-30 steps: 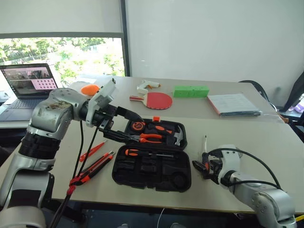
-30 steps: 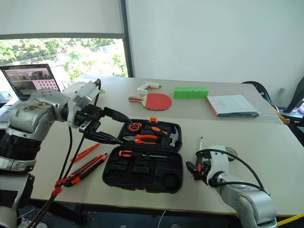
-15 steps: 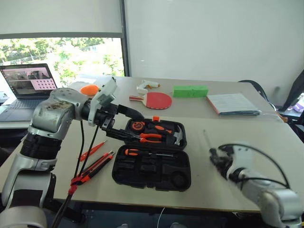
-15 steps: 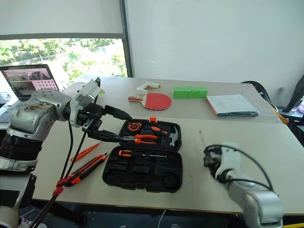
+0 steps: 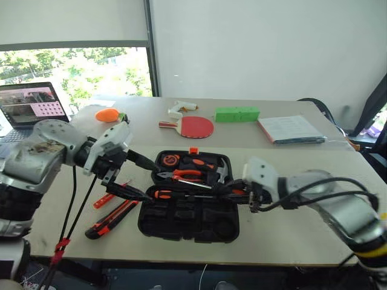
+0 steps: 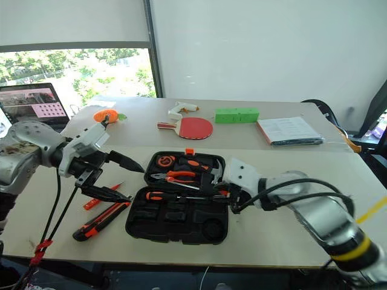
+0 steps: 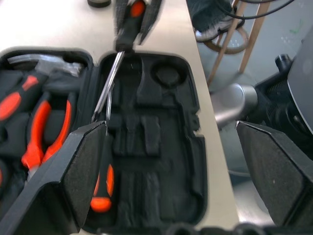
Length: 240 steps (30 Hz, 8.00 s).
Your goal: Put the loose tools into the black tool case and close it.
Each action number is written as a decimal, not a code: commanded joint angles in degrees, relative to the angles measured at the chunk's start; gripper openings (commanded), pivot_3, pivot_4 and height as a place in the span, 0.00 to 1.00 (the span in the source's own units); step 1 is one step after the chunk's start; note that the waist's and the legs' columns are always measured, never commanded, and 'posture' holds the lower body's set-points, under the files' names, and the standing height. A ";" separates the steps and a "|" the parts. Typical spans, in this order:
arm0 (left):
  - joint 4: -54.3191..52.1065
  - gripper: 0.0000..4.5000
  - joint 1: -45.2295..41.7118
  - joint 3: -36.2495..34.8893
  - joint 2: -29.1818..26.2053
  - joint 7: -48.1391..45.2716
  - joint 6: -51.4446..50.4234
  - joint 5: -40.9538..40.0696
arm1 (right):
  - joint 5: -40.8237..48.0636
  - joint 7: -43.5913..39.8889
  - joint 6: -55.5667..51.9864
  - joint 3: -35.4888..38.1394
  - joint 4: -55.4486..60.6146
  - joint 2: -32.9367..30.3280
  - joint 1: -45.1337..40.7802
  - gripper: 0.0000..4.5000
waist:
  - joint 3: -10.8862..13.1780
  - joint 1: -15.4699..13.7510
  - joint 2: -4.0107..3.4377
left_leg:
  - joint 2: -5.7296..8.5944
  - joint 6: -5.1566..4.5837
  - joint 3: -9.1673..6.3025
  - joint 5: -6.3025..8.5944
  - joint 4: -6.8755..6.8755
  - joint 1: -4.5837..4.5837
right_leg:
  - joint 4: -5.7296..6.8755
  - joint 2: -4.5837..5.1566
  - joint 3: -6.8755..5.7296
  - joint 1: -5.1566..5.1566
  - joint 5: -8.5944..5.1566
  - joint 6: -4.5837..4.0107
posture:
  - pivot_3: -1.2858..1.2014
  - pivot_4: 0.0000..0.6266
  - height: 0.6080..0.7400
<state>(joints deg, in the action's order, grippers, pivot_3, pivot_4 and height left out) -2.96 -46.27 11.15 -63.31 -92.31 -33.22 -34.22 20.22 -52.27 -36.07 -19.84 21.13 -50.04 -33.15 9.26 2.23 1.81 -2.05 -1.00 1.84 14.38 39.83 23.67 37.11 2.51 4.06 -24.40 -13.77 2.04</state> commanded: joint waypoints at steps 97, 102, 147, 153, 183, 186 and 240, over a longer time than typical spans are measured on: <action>-0.60 1.00 70.48 -63.63 -2.74 8.20 0.61 17.98 | 29.55 -13.10 -13.77 32.73 11.02 0.52 6.09 0.84 | 0.26 -1.39 -0.10 | -0.50 0.05 0.28 0.00 -0.31 -0.55 | -0.04 0.07 -0.17 0.14 -0.07 -0.38 | 0.52 0.24 0.99; -1.26 1.00 66.72 -58.39 -3.91 11.86 0.14 17.01 | 30.58 -12.66 -13.08 32.00 11.51 0.28 6.43 0.99 | 0.25 -1.81 -0.09 | -0.64 0.16 0.50 -0.06 -0.30 -0.56 | -0.01 0.08 -0.19 0.12 -0.23 -0.72 | 0.52 0.24 0.99; 57.14 0.09 -18.66 16.50 15.85 10.98 2.83 48.72 | 40.81 12.80 -9.73 36.18 27.56 -0.27 22.58 1.00 | 0.33 -1.52 0.12 | -0.34 0.11 0.29 -0.04 -0.04 0.04 | 0.05 -0.12 -0.14 -0.04 0.09 -0.17 | 0.52 0.24 0.99; 58.99 0.09 -26.51 12.55 16.38 12.63 16.67 47.93 | 40.96 11.87 -10.14 37.35 27.42 -2.38 24.84 1.00 | 0.55 -2.02 0.51 | -0.35 0.11 0.19 -0.05 0.05 0.18 | 0.05 -0.12 -0.22 -0.09 0.12 -0.15 | 0.52 0.24 0.99; -1.21 0.09 -9.02 24.74 18.28 -0.19 -3.89 38.33 | 37.56 16.53 -9.41 35.42 28.83 -1.39 31.17 1.00 | 0.57 -1.81 0.50 | 0.00 0.09 -0.09 -0.07 0.25 0.17 | 0.05 0.07 -0.08 0.13 0.15 0.14 | 0.52 0.24 0.99; -2.70 0.09 -8.87 26.30 17.30 -0.19 -5.87 38.96 | 38.00 17.34 -9.47 35.60 28.89 -1.30 31.40 1.00 | 0.57 -1.58 0.50 | -0.01 0.09 -0.10 -0.07 0.23 0.16 | 0.05 0.05 -0.08 0.13 0.15 0.14 | 0.52 0.24 0.99; -1.57 0.85 -9.44 24.81 16.48 -0.19 -8.00 37.24 | 36.14 18.96 -7.92 32.32 28.62 0.18 31.20 1.00 | 0.46 -1.25 0.31 | -0.03 0.08 -0.11 -0.07 0.13 0.04 | 0.08 -0.01 -0.05 0.16 0.13 0.08 | 0.52 0.24 0.99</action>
<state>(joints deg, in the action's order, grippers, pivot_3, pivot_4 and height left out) -3.06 -53.19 38.05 -45.21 -92.20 -40.16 5.40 56.61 -33.12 -45.72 11.87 48.89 -50.11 -1.66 9.72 0.98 2.12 -2.08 -0.92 1.72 14.30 39.98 23.74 37.19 2.49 4.01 -24.25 -13.64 2.13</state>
